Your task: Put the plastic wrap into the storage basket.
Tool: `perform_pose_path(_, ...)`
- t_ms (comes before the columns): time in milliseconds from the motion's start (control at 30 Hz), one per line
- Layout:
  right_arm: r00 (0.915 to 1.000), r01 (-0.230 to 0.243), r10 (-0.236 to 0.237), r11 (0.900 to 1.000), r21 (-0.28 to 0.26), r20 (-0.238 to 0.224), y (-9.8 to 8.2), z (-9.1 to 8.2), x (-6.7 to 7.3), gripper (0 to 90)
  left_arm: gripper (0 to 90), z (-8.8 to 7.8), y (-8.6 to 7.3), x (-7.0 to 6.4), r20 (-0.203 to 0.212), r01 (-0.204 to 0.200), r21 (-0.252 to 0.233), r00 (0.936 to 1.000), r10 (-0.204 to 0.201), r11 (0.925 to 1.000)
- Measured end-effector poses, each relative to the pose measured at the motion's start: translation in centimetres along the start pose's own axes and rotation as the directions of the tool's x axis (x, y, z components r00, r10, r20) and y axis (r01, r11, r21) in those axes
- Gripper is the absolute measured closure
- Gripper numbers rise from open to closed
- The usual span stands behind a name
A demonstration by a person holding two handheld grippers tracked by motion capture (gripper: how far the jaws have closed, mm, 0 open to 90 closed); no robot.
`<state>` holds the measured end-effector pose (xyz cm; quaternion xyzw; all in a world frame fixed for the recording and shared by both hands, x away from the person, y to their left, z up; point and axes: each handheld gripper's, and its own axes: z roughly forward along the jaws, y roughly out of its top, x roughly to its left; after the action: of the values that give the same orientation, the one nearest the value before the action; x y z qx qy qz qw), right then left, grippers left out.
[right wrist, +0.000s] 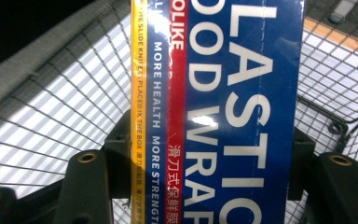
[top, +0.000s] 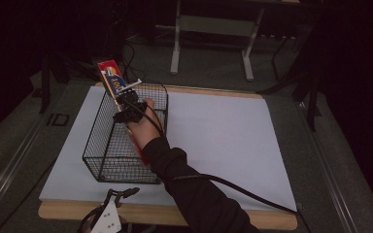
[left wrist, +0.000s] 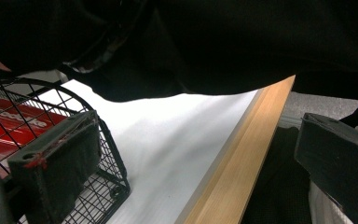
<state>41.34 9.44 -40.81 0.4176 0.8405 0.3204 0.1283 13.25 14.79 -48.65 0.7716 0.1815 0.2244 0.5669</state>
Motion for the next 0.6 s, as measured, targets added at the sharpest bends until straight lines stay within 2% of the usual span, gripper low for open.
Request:
perform_pose_path(167, 0.9995, -0.016, 0.015, 0.999, 0.041, 0.026, -0.6, 1.2, -0.6, 38.9, 0.9, 0.0, 0.0, 0.0, 0.003, 0.001, 0.003, 1.0, -0.001, 1.0)
perform_pose_path(233, 0.999, -0.043, 0.042, 0.997, 0.06, 0.014, -0.8, 1.6, -1.0, 38.8, 0.9, 0.0, 0.0, 0.0, 0.004, -0.002, 0.003, 1.0, 0.002, 1.0)
perform_pose_path(367, 0.9982, -0.057, 0.058, 0.993, 0.101, -0.011, -1.1, 2.4, -1.5, 38.6, 1.0, 0.1, 0.0, 0.1, 0.007, 0.006, 0.006, 1.0, -0.006, 1.0)
perform_pose_path(433, 0.999, -0.044, 0.044, 0.991, 0.127, 0.0, -1.4, 3.0, -1.5, 38.2, 1.0, 0.0, 0.0, 0.0, 0.012, 0.003, 0.003, 0.9999, -0.003, 1.0)
perform_pose_path(600, 0.9995, -0.03, 0.029, 0.994, 0.103, 0.01, -1.7, 3.1, -1.6, 36.8, 0.9, 0.1, 0.0, 0.0, 0.015, 0.001, 0.01, 0.9999, -0.001, 0.9999)
